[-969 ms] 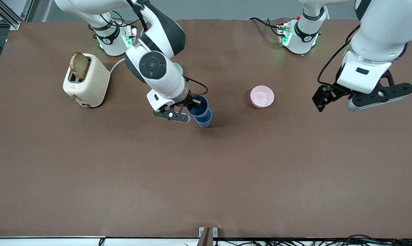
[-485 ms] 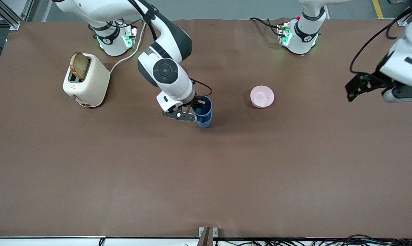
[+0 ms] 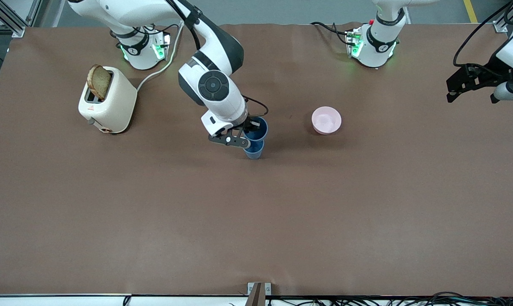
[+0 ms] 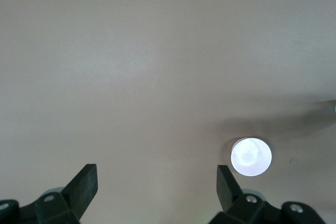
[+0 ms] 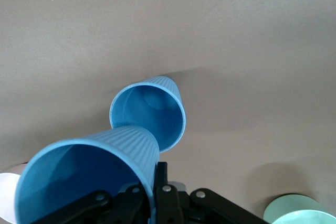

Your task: Stack blue cups with both arms

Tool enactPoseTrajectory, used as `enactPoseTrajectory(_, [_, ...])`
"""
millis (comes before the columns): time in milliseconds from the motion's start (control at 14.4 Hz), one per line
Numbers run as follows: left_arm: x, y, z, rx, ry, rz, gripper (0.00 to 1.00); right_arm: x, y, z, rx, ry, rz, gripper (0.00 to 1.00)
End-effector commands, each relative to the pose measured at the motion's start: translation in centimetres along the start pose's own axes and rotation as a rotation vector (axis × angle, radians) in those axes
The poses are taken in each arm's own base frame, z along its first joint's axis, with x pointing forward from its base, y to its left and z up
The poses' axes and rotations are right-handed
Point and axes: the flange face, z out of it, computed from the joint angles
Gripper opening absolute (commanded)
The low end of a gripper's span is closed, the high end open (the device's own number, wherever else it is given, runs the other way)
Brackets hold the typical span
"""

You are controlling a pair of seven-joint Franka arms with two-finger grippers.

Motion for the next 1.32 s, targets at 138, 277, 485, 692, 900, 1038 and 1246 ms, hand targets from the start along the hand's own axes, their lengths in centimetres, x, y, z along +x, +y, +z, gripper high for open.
enactPoseTrajectory(138, [-0.3,-0.3,0.3,-0.020,-0.007,-0.013,1.00,-0.2,-0.1,1.0,-0.002,0.005,0.011,0.03])
enactPoseTrajectory(277, [-0.4,-0.2,0.3,-0.028,-0.009,-0.013,1.00,-0.1,0.0,1.1,-0.007,0.002,0.011,0.05])
enactPoseTrajectory(485, [-0.3,0.0,0.4,-0.030,-0.012,-0.009,1.00,0.0,0.1,1.0,-0.008,0.005,0.006,0.06])
enactPoseTrajectory(692, [-0.2,-0.1,0.6,-0.030,-0.014,-0.012,1.00,0.3,0.3,0.9,-0.018,0.018,-0.001,0.07])
enactPoseTrajectory(900, [-0.2,-0.1,0.6,-0.031,-0.014,-0.012,1.00,0.6,0.5,0.8,-0.016,0.020,0.005,0.20])
enactPoseTrajectory(1038, [-0.2,-0.1,0.7,-0.031,-0.015,-0.014,1.00,0.7,0.6,0.9,-0.021,0.017,0.008,0.69])
enactPoseTrajectory(1246, [-0.1,-0.1,0.6,-0.031,-0.012,-0.011,1.00,0.8,0.6,-0.3,-0.011,0.029,0.011,1.00])
